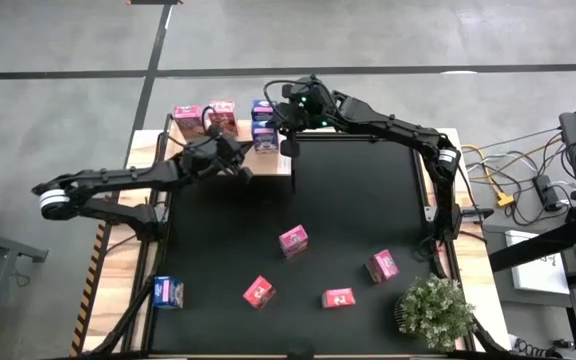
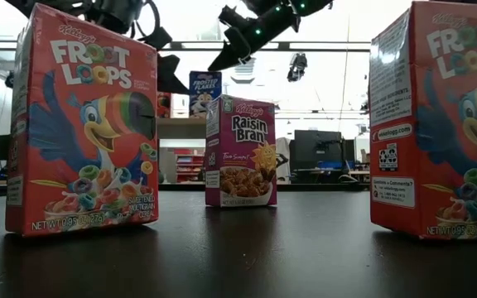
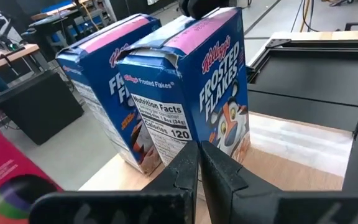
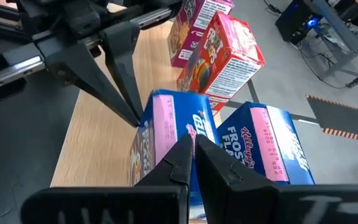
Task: Stack cereal on shelf
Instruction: Align the right blue cereal box with the other blue cereal box on the shelf
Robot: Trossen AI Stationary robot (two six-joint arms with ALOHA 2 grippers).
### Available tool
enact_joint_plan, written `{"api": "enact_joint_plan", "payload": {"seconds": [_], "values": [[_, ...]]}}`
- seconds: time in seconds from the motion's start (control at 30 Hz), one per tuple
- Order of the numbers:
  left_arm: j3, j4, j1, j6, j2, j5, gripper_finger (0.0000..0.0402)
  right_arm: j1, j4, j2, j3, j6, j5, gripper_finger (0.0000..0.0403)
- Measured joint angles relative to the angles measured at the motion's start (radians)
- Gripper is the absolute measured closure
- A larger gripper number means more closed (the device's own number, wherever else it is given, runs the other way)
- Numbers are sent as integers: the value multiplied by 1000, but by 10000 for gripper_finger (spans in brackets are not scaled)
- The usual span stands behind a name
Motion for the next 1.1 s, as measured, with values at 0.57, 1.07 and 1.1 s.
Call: {"api": "enact_joint_plan", "payload": {"seconds": [0.57, 1.07, 1.1], "values": [[30, -101, -1, -37, -36, 0, 401, 1, -5, -35, 4, 13, 33, 390], [30, -158, -16, -37, -103, 2, 401, -18, -248, -90, -14, 67, 81, 390], [30, -160, -18, -37, -105, 2, 401, -18, -244, -83, -23, 67, 82, 390]]}}
